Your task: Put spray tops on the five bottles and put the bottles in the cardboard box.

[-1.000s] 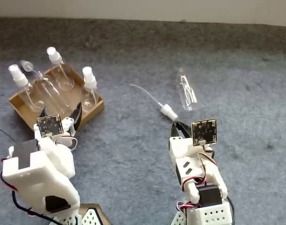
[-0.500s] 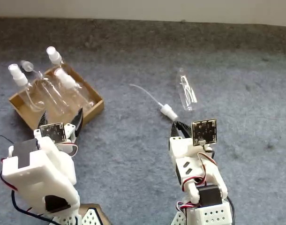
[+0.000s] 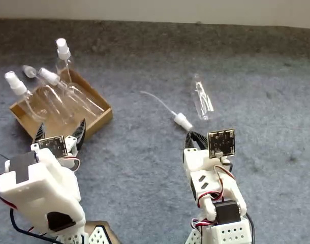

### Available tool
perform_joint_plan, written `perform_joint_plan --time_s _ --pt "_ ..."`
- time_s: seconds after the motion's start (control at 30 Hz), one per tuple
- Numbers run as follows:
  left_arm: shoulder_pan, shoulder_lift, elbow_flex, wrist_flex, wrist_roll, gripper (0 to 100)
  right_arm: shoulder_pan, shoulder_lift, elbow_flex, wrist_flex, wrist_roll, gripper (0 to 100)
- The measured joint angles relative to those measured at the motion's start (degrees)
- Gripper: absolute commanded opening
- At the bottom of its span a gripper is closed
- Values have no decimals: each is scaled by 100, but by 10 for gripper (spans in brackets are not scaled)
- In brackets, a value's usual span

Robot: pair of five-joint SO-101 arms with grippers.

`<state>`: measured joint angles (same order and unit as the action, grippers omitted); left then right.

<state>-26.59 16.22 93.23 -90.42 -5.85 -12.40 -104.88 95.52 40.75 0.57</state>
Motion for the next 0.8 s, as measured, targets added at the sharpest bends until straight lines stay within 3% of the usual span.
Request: perform_joint_plan --time_s 0.4,0.8 --pt "0 0 0 -325 0 379 0 0 0 0 0 19" --pt "527 0 0 -343 0 379 0 0 0 0 0 19"
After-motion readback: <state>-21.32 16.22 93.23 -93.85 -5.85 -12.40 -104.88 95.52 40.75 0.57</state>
